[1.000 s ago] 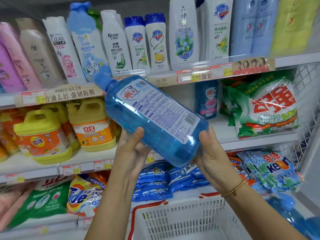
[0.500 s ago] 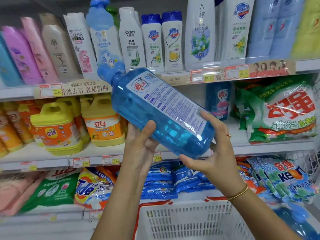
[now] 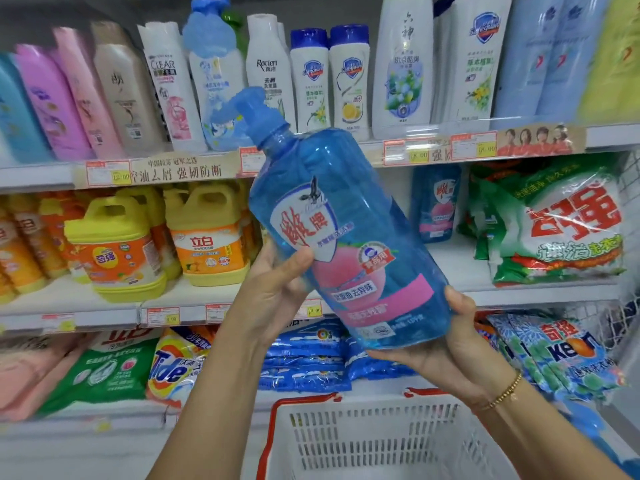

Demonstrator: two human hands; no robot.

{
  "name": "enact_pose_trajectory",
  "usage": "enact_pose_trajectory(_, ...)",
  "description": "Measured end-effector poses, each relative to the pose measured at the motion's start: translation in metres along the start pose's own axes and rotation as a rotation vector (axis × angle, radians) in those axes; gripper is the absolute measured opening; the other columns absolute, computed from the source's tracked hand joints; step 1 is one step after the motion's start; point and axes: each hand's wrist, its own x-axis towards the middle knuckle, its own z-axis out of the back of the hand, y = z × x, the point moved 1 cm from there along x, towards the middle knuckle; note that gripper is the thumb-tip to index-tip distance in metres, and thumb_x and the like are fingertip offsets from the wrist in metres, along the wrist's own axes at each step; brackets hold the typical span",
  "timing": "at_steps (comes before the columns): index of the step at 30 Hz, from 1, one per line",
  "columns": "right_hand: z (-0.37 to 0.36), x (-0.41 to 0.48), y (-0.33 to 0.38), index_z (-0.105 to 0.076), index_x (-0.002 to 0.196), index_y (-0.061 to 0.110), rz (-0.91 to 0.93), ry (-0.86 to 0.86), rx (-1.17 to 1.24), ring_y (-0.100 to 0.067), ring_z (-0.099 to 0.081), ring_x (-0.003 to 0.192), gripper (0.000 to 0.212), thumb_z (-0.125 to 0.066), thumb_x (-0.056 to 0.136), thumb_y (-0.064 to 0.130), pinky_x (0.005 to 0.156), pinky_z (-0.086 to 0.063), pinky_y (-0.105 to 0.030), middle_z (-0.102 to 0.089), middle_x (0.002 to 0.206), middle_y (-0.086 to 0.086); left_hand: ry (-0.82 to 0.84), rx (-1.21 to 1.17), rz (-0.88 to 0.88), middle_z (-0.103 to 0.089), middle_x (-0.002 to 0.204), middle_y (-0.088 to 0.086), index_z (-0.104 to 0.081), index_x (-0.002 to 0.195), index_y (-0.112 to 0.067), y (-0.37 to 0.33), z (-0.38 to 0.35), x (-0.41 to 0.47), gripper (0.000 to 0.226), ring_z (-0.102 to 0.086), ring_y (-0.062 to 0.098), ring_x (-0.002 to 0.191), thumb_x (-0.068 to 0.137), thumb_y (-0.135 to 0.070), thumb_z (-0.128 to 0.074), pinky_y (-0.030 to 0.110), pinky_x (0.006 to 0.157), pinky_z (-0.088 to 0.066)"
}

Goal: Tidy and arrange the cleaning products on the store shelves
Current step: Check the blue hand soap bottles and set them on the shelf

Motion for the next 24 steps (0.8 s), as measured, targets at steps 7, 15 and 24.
enact_pose_trajectory(7, -0.015, -0.011, -0.008, -0.061, 0.125, 0.022, -0.214, 0.036, -0.002, -0.044, -0.066, 0.096, 0.101, -0.078, 0.040, 0.073, 0.064, -0.060, -0.039, -0.059, 0.127, -0.022, -0.122, 0.104, -0.014, -0.071, 0.109, -0.002, -0.051, 0.128, -0.016, -0.010, 0.002, -0.006, 0.100, -0.068, 0.014, 0.098, 0.042, -0.045, -0.094, 0.032, 0.073, -0.057)
enact_pose_trajectory(15, -0.045, -0.021, 0.000, -0.037, 0.140, 0.035, -0.211, -0.006, -0.233, -0.027, -0.070, 0.077, 0.085, -0.033, 0.066, 0.077, 0.056, -0.058, -0.030, -0.068, 0.093, -0.020, -0.212, -0.118, 0.114, -0.073, 0.107, 0.003, -0.073, 0.105, -0.017, -0.009, 0.009, -0.010, 0.057, -0.070, 0.018, 0.096, 0.055, -0.040, -0.081, 0.039, 0.081, -0.059)
enact_pose_trajectory(24, -0.062, -0.036, 0.016, -0.036, 0.137, 0.027, -0.205, 0.069, -0.245, -0.026, -0.072, 0.076, 0.083, -0.034, 0.069, 0.075, 0.054, -0.057, -0.027, -0.065, 0.108, -0.030, -0.269, -0.126, 0.288, -0.064, 0.126, 0.011, -0.066, 0.121, -0.012, -0.002, 0.001, -0.013, 0.063, -0.065, 0.026, 0.111, 0.079, -0.058, -0.057, 0.044, 0.088, -0.055)
